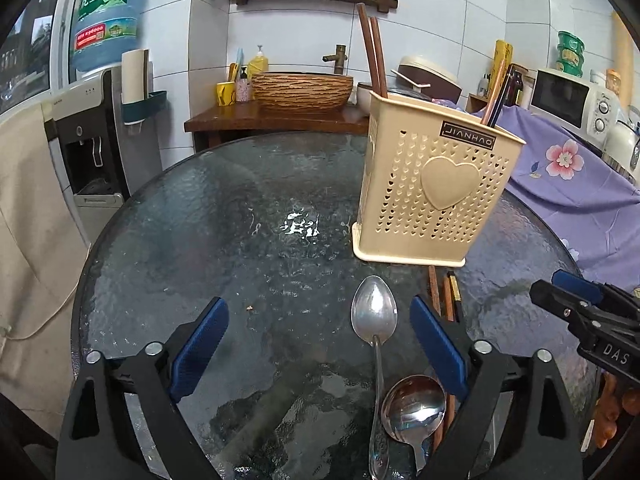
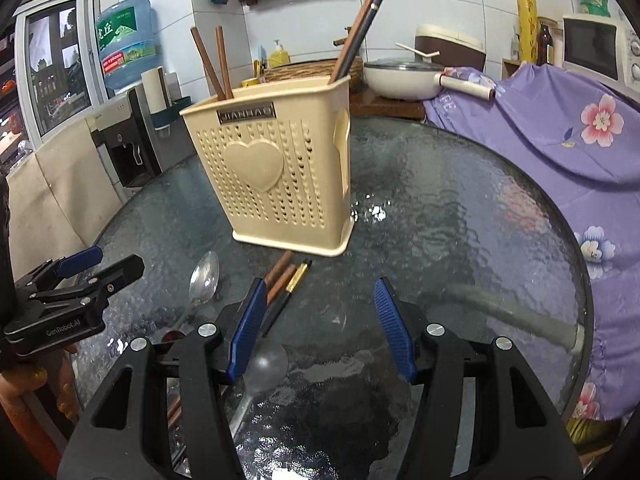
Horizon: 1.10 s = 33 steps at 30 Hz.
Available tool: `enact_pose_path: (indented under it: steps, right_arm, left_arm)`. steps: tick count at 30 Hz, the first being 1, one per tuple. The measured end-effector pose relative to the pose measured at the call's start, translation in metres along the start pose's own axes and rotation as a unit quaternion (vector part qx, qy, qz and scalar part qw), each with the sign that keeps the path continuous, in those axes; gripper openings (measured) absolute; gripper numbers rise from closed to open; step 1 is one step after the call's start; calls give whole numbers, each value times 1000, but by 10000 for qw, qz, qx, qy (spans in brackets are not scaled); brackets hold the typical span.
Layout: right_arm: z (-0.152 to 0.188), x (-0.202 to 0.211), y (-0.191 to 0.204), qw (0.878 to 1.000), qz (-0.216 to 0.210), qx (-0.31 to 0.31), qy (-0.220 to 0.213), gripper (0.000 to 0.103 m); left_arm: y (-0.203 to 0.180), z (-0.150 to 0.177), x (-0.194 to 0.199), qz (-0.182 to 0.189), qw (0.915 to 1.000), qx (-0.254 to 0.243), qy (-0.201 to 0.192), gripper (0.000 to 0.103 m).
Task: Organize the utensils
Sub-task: 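Move both tools back toward the remaining spoons and chopsticks, then grasp a metal spoon with the left tool while the right tool grasps the clear plastic spoon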
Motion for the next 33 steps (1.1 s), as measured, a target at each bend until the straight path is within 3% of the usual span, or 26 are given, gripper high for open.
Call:
enact_pose_path:
  steps: [10,15,20,30,33]
  right_arm:
    - [17,-17,-6,9995,30,-136,299,56]
    - [21,-23,4,9990,-21,-30,441,56]
    - [32,-23,24,9979,-135,152,619,56]
    - [55,-29,44,9943,116,422,970,56]
    - [59,-33,44,9938,181,393,1029,51]
  left_arm:
    - [3,10,-15,225,9991,-53,348,47]
    - [-6,15,-18,344,9982,-151,461,38]
    - [-7,23,-17,404,9974,-168,579,37]
    - [-8,30,-16,378,9970,-235,638,37]
    - [-7,30,-19,350,9969,-211,671,37]
Point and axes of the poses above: each gripper's, at about its wrist camera, not at the fingertips, and x roughly against the way its jaws point, y to its left, z to its underside, the point moved 8 cm from there along -x, roughly the way its jaws point, and after that the axes turned 12 degrees about y, right-handed, at the moved point
